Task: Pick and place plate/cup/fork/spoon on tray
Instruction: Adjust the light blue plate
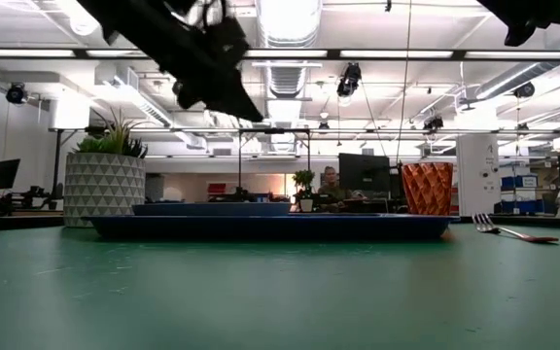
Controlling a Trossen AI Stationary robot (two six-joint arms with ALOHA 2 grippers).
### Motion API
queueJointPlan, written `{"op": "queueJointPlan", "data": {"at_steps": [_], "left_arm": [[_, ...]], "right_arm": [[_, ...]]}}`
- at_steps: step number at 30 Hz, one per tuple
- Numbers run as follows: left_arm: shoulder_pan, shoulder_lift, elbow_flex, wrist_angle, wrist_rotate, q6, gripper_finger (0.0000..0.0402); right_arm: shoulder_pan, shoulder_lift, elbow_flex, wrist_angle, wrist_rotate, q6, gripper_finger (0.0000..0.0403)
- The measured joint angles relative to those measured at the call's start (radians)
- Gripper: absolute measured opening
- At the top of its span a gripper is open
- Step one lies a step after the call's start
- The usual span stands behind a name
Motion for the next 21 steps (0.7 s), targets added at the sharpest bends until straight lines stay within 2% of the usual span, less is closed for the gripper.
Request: {"op": "queueJointPlan", "data": {"at_steps": [2,5,11,16,21], "left_arm": [[0.001,-0.04,-0.019,0.023,0.08,0.09,0.0001],[0.001,-0.089,-0.065,0.1,0.143,0.17,0.0001],[0.001,-0.165,-0.182,0.261,0.166,0.259,0.0001],[0.001,-0.247,-0.209,0.341,0.169,0.27,0.0001],[0.001,-0.329,-0.21,0.372,0.168,0.307,0.0001]], "right_arm": [[0.0,0.0,0.0,0.0,0.04,-0.025,0.0082],[-0.001,0.0,0.0,0.002,0.082,-0.073,0.0082],[-0.001,0.002,0.0,0.111,0.1,-0.138,0.0082],[-0.001,0.002,0.0,0.163,0.098,-0.161,0.0077],[0.0,0.051,0.0,0.159,0.095,-0.111,0.0056]]}}
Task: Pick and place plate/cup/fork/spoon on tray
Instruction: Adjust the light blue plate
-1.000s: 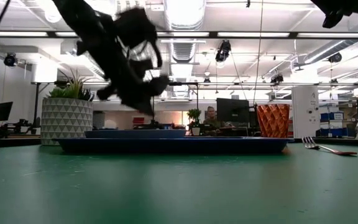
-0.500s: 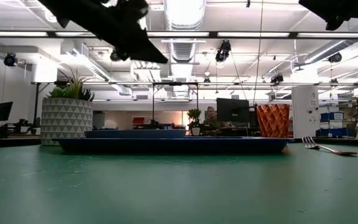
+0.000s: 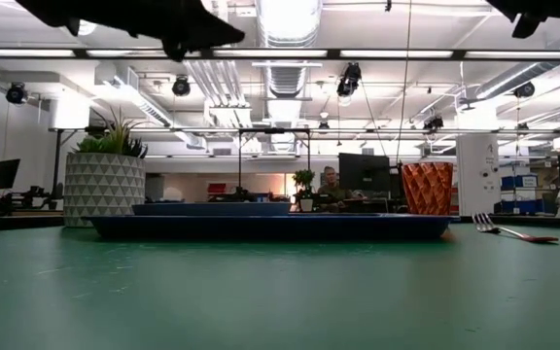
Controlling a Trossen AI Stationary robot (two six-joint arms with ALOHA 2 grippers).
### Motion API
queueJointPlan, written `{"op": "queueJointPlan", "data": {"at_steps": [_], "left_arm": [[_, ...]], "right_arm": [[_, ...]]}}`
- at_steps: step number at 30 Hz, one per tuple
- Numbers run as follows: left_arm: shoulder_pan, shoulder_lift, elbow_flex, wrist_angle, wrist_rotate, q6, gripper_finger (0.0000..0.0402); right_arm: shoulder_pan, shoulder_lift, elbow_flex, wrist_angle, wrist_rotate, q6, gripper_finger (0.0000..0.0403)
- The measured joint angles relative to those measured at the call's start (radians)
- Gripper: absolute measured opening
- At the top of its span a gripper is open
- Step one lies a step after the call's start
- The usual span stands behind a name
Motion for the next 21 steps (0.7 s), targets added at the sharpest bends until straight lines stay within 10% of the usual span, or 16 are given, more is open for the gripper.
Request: {"op": "queueJointPlan", "data": {"at_steps": [11,21], "left_arm": [[0.017,-0.104,-0.014,-0.02,-0.078,0.395,0.0001],[0.061,-0.205,-0.008,0.001,-0.145,0.304,0.0001]], "right_arm": [[-0.034,0.339,0.0,0.16,0.191,0.063,0.0009],[-0.297,0.714,0.001,0.884,0.148,-0.041,0.0008]]}}
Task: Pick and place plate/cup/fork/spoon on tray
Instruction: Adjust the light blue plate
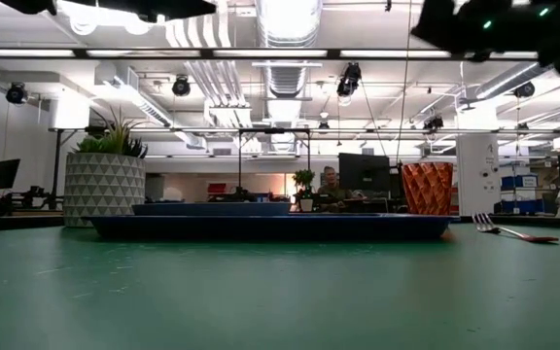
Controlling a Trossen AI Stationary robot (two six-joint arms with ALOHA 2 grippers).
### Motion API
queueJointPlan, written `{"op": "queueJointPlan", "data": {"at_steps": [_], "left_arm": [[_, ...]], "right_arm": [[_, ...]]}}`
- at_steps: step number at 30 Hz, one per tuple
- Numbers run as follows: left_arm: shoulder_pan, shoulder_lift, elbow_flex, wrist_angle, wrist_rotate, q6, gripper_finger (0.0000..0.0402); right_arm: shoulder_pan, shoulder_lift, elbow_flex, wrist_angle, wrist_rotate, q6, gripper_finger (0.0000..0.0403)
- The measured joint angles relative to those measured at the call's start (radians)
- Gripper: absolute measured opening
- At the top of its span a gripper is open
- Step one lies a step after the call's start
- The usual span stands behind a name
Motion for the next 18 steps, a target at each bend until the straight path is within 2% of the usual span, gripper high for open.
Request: {"op": "queueJointPlan", "data": {"at_steps": [2,5,9,12,15,18], "left_arm": [[0.001,-0.021,-0.007,-0.004,-0.004,-0.058,0.0001],[-0.001,-0.038,-0.023,-0.026,0.035,-0.095,0.0001],[-0.003,-0.035,-0.07,-0.007,0.185,-0.1,0.0001],[-0.006,-0.026,-0.089,0.04,0.292,-0.184,0.0001],[-0.014,-0.011,-0.089,0.04,0.314,-0.325,0.0001],[-0.029,-0.002,-0.089,0.029,0.314,-0.436,0.0001]], "right_arm": [[-0.019,0.026,-0.001,0.011,-0.053,0.064,0.0008],[-0.024,0.056,-0.001,-0.017,-0.194,0.118,0.0008],[-0.023,0.076,-0.001,-0.125,-0.331,0.193,0.0008],[-0.024,0.062,0.044,-0.208,-0.339,0.299,0.0008],[-0.024,0.059,0.115,-0.401,-0.343,0.418,0.0008],[-0.024,0.056,0.224,-0.698,-0.406,0.526,0.0008]]}}
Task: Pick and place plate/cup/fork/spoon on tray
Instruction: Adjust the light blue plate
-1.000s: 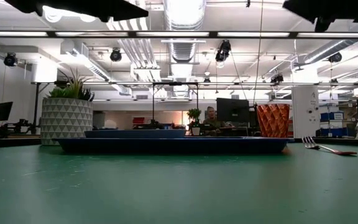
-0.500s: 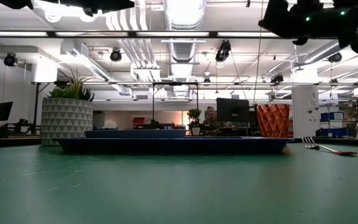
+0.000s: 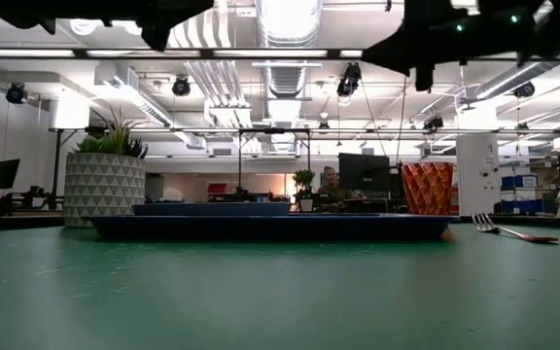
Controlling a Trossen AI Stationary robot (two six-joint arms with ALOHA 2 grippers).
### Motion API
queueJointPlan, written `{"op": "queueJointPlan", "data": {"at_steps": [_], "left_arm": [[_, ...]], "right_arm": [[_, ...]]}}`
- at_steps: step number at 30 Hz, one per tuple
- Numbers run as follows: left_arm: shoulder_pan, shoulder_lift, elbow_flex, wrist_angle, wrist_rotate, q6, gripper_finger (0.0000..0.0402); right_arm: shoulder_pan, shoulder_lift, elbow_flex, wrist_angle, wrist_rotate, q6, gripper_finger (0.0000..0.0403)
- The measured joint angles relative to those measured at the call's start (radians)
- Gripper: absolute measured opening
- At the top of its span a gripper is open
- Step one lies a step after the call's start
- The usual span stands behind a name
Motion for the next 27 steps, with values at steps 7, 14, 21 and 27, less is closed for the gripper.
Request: {"op": "queueJointPlan", "data": {"at_steps": [7,14,21,27], "left_arm": [[-0.023,0.002,-0.03,-0.092,0.0,-0.11,0.0001],[-0.025,0.005,-0.094,-0.088,-0.004,-0.104,0.0001],[-0.025,0.006,-0.135,-0.104,-0.014,-0.115,0.0001],[-0.025,0.074,-0.095,-0.245,-0.052,-0.193,0.0]], "right_arm": [[0.0,0.091,0.282,-0.727,-0.012,0.161,0.0008],[0.001,0.2,0.372,-0.982,-0.012,0.2,0.0008],[0.016,0.253,0.373,-0.98,-0.013,0.207,0.0008],[0.054,0.257,0.404,-0.983,-0.064,0.263,0.0008]]}}
